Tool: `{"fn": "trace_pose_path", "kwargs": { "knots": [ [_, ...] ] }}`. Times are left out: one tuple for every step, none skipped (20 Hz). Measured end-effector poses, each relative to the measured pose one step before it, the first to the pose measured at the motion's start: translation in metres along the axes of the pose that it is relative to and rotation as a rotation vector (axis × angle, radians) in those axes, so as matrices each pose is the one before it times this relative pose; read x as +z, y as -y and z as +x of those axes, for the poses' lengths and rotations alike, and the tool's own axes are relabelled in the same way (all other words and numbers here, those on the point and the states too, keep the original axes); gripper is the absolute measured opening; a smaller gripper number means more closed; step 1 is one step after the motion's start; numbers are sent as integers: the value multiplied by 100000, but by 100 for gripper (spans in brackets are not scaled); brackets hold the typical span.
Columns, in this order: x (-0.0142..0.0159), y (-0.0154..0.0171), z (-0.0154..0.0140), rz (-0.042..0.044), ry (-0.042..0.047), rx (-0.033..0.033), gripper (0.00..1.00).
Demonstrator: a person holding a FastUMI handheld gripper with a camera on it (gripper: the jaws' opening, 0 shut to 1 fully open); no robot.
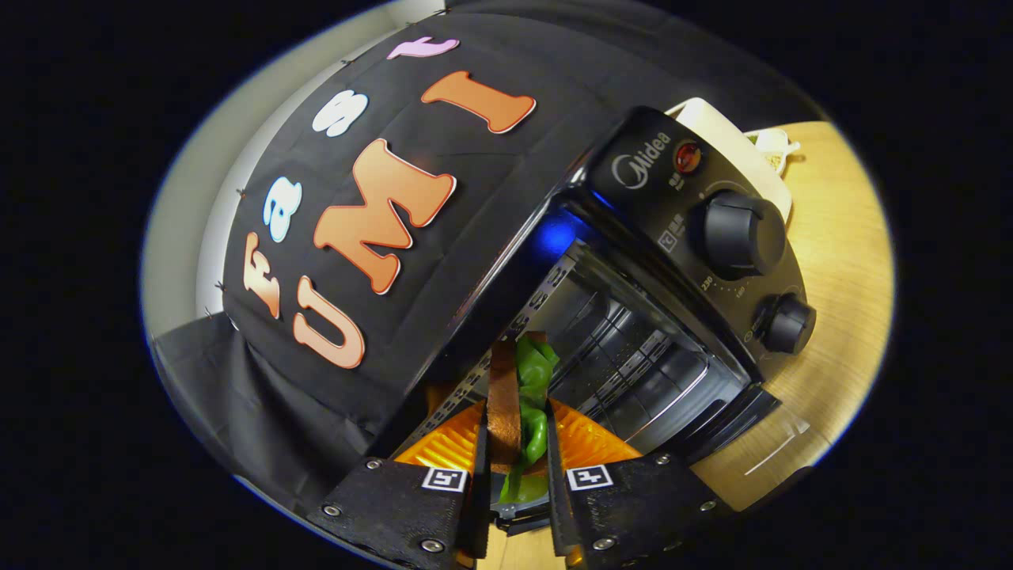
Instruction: Open the toaster oven, put the food inside, and close the toaster oven door.
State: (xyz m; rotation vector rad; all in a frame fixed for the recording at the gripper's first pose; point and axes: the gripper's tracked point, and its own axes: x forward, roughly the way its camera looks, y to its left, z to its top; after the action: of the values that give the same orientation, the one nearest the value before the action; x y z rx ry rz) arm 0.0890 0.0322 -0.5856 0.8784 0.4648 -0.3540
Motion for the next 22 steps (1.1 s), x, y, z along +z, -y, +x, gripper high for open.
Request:
{"fn": "trace_pose_path", "kwargs": {
  "knots": [
    [-139, 189, -43, -3573, -58, -1903, 31],
    [85, 299, 33, -3829, 357, -1740, 33],
    [-18, 452, -76, -4366, 178, -2570, 36],
    [208, 934, 21, -6278, 800, -4818, 37],
    [62, 731, 153, -7050, 152, -3983, 43],
    [-89, -88, -108, -4797, -791, 352, 46],
    [175, -188, -562, -3776, 122, -332, 52],
    [300, 93, -483, -3861, 661, -615, 54],
    [336, 172, -191, -4372, 270, -780, 57],
    [144, 405, -385, -5426, -331, -2334, 59],
    [-215, 524, -170, -6540, -807, -1851, 66],
    [360, 514, -584, -6362, 1040, -1616, 70],
    [354, 547, -885, -4994, 110, -938, 78],
    [2, 291, -865, -3034, -677, 406, 81],
    [-315, 93, -1043, -2527, -1283, 1685, 85],
    [-316, -168, -1077, -1728, -1810, 2314, 86],
    [-125, -406, -1173, -1789, -1003, 2709, 90],
    [-156, -309, -1251, -1072, -636, 2355, 93],
    [-241, -361, -1046, -1271, -784, 2844, 95],
    [-327, -505, -1119, -1151, -691, 2215, 96],
    [-434, -82, -1018, -1512, -793, 1434, 97],
    [-665, 73, -919, -348, -1268, 561, 97]
  ]
}}
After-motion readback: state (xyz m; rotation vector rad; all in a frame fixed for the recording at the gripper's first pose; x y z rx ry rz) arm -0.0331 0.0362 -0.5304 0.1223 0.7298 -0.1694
